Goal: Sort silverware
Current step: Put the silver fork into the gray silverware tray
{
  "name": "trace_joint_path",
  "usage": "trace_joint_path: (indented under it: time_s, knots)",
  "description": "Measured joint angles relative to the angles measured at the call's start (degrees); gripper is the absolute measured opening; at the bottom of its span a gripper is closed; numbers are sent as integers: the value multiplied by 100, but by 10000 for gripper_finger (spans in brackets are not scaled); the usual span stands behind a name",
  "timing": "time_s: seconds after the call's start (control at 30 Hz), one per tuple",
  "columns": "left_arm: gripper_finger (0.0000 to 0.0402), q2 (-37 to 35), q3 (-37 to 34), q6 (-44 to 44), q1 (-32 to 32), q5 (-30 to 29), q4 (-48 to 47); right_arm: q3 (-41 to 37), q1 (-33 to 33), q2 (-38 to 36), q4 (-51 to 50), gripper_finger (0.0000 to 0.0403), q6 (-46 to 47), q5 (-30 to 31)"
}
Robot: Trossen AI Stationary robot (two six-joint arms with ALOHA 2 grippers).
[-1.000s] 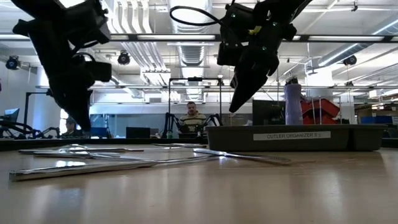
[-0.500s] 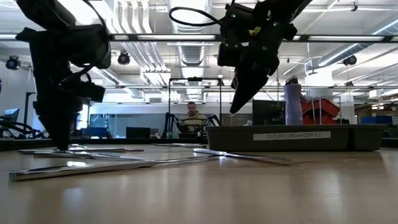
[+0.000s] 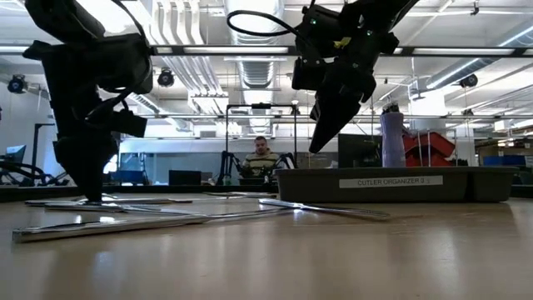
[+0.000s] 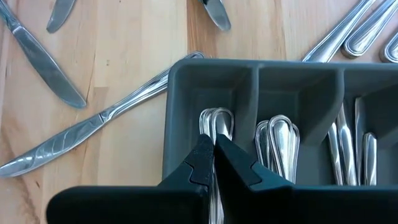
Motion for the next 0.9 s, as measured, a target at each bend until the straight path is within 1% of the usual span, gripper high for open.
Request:
trace_joint_path:
  time_s: [0.13, 0.17, 0.2, 0.3, 0.47, 0.53, 0.6, 0.67, 0.73, 0.9]
  knots:
    - [47, -7, -10, 198, -4, 140, 210, -10, 26, 0, -1, 0, 0, 0]
    - [24, -11, -18, 359, -27, 140, 277, -12, 53, 0, 1, 0, 0, 0]
    - [13, -20, -41, 570, -50, 123, 364, -12, 92, 0, 1, 0, -2, 0]
    - [6, -48, -88, 1067, -70, 96, 674, -14, 261, 0, -8, 0, -67, -4]
    - [1, -281, -98, 1364, -71, 174, 1518, 60, 545, -6, -197, 0, -136, 42]
    - [1, -459, -107, 1638, -72, 177, 2088, 60, 653, -72, -210, 0, -163, 414]
    - [1, -725, -130, 1924, -83, 44, 2623, 59, 731, -99, -215, 0, -200, 871]
    - [1, -981, -262, 2273, -83, -88, 3416, 5, 764, -109, -122, 0, -272, 1071]
    - [0, -1239, -593, 2631, -83, -103, 4535, -115, 785, -109, 293, 0, -374, 1074]
    - [0, -1510, -1631, 3173, -87, 148, 7686, -457, 820, -82, 2230, 0, -877, 1030]
